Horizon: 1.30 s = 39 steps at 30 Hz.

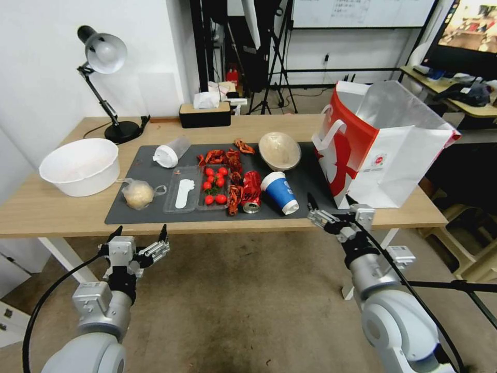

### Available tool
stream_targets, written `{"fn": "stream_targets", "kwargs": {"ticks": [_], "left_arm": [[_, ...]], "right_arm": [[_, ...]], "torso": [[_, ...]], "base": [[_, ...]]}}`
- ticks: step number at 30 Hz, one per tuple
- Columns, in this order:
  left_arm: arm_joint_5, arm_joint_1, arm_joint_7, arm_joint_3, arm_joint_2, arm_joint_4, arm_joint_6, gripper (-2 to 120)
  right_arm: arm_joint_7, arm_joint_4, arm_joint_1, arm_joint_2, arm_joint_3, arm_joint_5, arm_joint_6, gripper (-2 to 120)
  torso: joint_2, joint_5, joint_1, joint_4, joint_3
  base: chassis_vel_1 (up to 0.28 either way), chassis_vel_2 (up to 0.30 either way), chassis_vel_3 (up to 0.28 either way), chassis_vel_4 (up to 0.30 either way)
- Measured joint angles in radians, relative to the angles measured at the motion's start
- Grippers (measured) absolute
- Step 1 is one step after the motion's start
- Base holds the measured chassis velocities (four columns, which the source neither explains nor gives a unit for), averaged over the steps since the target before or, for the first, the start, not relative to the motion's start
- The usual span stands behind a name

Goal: Pick up the trash from the table and place it into the takeout bag.

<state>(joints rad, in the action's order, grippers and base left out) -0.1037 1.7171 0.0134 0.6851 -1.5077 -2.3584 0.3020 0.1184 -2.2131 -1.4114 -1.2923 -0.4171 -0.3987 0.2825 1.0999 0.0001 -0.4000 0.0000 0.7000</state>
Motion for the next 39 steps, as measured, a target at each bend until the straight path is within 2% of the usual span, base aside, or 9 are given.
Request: {"fn": "stream_targets", "kwargs": {"ticks": [13,23,28,32,39], "left_arm": [[0.02,0.001,0.001,0.003,-0.018,0.01,-0.017,100],[0.035,0.004,0.001,0.007,-0.029,0.017,-0.037,100],[0.037,0.005,0.001,0.009,-0.03,0.019,-0.047,100],[0.041,0.007,0.001,0.009,-0.031,0.023,-0.059,100],[0.043,0.007,0.0,0.009,-0.031,0.027,-0.07,100]], "right_arm": [[0.073,0.132,0.18,0.101,0.123,-0.163,0.084,100],[0.122,0.221,0.277,0.099,0.203,-0.242,0.148,100],[0.129,0.238,0.291,0.096,0.216,-0.251,0.151,100],[0.133,0.245,0.298,0.093,0.223,-0.252,0.151,88],[0.136,0.247,0.296,0.091,0.224,-0.252,0.15,76]], "torso": [[0.0,0.0,0.0,0.0,0.0],[0.0,-0.0001,0.0,0.0,0.0],[0.0,-0.0001,0.0,-0.0001,0.0],[0.0,-0.0001,0.0,0.0,0.0],[0.0,-0.0001,0.0,0.0,0.0]], "base": [[0.0,0.0,0.0,0.0],[0.0,0.0,0.0,0.0],[0.0,0.0,0.0,0.0],[0.0,0.0,0.0,0.0],[0.0,0.0,0.0,0.0]]}}
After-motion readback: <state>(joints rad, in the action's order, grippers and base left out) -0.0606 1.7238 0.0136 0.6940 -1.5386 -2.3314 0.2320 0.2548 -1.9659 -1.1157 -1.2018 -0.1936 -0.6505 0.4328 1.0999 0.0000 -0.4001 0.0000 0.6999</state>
